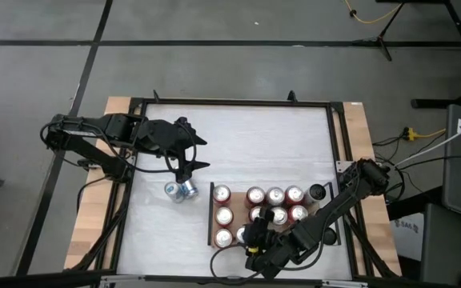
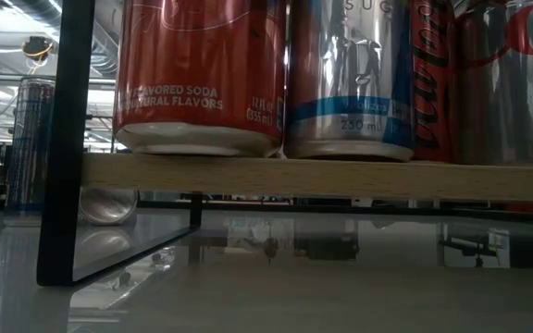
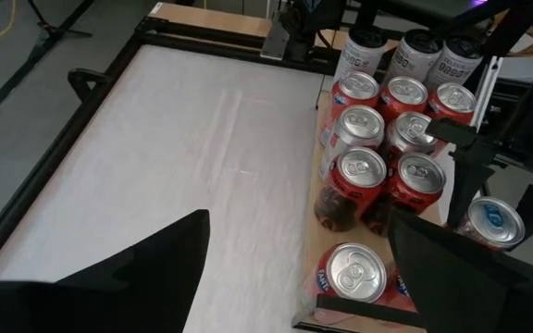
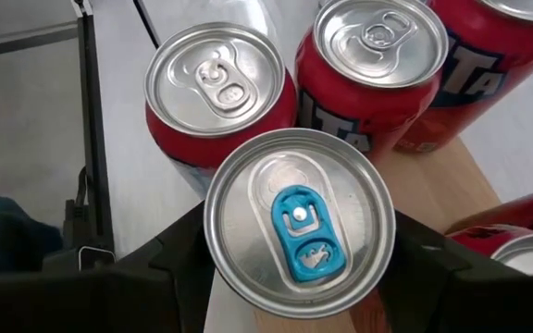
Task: Place canned beverage on shelf
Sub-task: Put the top right blue soda can on the shelf
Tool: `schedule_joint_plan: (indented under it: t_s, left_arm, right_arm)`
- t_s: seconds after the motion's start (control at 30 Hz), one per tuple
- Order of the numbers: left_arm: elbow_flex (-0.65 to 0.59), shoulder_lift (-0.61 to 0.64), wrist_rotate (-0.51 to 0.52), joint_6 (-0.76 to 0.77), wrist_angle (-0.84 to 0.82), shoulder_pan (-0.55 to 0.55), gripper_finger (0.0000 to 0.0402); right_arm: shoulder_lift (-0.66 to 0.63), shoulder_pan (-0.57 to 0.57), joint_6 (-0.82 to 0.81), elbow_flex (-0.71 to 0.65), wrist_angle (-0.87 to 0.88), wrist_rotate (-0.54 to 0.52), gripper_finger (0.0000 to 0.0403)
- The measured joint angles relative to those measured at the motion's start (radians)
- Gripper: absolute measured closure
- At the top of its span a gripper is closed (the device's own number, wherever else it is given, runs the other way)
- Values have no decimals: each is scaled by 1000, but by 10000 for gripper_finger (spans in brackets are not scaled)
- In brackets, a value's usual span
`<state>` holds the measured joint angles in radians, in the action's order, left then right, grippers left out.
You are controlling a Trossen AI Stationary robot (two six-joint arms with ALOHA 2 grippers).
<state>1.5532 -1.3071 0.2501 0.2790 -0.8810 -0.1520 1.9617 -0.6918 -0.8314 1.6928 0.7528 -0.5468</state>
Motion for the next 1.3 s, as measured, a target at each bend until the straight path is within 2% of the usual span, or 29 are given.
schedule_joint_plan:
  t_s: [0.6, 0.97, 1.3]
  left_arm:
    - [0, 0, 0, 0, 0, 0, 79]
    - [0, 0, 0, 0, 0, 0, 79]
    - [0, 0, 0, 1, 0, 0, 79]
  right_arm:
    - [0, 1, 2, 0, 3, 6, 177]
    - [0, 1, 15, 0, 7, 14, 87]
    - [0, 1, 19, 2, 7, 8, 75]
